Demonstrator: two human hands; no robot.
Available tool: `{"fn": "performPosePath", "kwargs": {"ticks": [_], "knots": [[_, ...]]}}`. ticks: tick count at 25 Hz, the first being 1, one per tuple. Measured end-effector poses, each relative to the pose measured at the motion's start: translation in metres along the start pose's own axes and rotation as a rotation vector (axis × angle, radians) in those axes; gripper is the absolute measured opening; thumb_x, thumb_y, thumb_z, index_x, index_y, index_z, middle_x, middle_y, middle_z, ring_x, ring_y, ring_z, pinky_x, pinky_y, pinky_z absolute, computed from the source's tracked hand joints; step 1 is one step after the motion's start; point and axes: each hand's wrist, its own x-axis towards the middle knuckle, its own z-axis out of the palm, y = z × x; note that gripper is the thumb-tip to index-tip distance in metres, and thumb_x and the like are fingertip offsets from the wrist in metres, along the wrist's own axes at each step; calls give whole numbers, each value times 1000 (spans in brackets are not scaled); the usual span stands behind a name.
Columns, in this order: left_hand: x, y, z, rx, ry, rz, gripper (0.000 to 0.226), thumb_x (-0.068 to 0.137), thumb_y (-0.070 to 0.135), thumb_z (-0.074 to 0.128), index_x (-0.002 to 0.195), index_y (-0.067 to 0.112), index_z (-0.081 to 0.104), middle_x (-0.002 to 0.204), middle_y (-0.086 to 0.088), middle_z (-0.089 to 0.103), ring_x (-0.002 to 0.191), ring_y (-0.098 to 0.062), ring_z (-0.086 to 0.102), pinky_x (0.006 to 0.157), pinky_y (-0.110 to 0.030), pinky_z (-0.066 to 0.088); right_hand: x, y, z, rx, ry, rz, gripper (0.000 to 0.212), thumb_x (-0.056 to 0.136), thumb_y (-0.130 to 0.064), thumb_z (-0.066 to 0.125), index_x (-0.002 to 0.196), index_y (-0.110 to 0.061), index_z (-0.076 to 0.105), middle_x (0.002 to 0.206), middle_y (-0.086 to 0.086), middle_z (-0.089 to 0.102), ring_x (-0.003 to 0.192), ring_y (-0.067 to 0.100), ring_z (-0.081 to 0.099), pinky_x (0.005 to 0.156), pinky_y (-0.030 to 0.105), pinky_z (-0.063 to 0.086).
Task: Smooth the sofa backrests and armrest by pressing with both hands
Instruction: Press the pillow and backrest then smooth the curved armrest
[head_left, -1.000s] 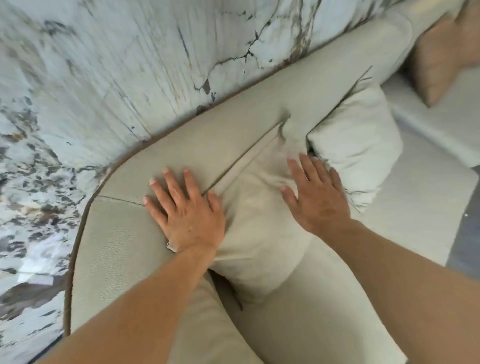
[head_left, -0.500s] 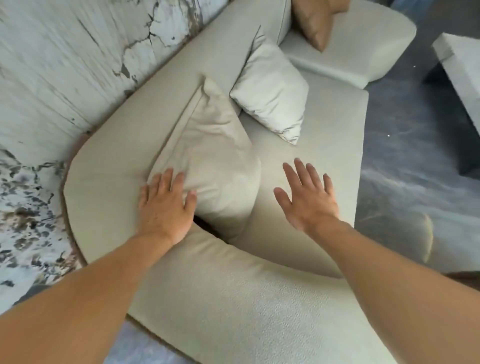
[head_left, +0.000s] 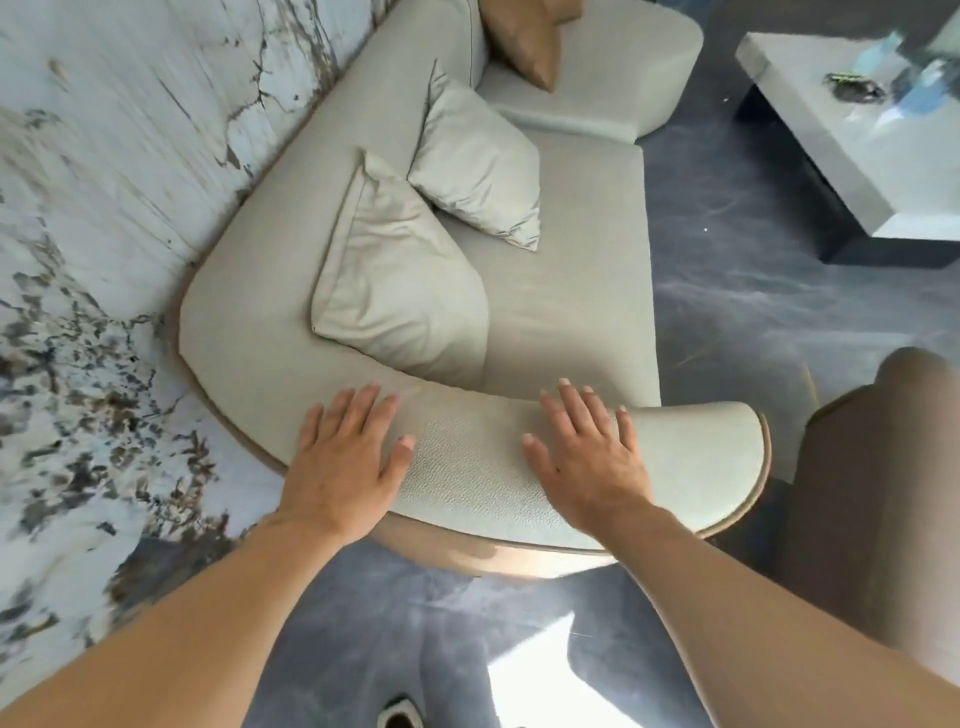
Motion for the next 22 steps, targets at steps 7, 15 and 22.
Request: {"fn": "performPosePath", "kwargs": {"ticks": [7,15,22], "knots": [[-5,1,9,39,48,139,66,93,57,9,153,31,14,164,6,6,149,-17,-5,120,-43,-8,-47,-25,33,15,62,77,77,85,-66,-6,153,-31,-5,162,-10,-11,147,14,-15,119,43,-10],[6,-15,55,92,212,262,65,90,54,29,145,22,44,152,-2,41,143,-27,32,115,-58,20,-46,-38,73,-36,400,128,69,92,-59,21,147,-22,40,155,-1,35,144,24,29,114,51,17],[9,-16,58,105,278,302,63,86,48,37,140,18,52,147,-7,47,137,-33,42,109,-61,29,-41,-36,78,-86,523,118,63,89,-52,35,137,-15,54,144,6,51,135,30,44,108,56,30]]}}
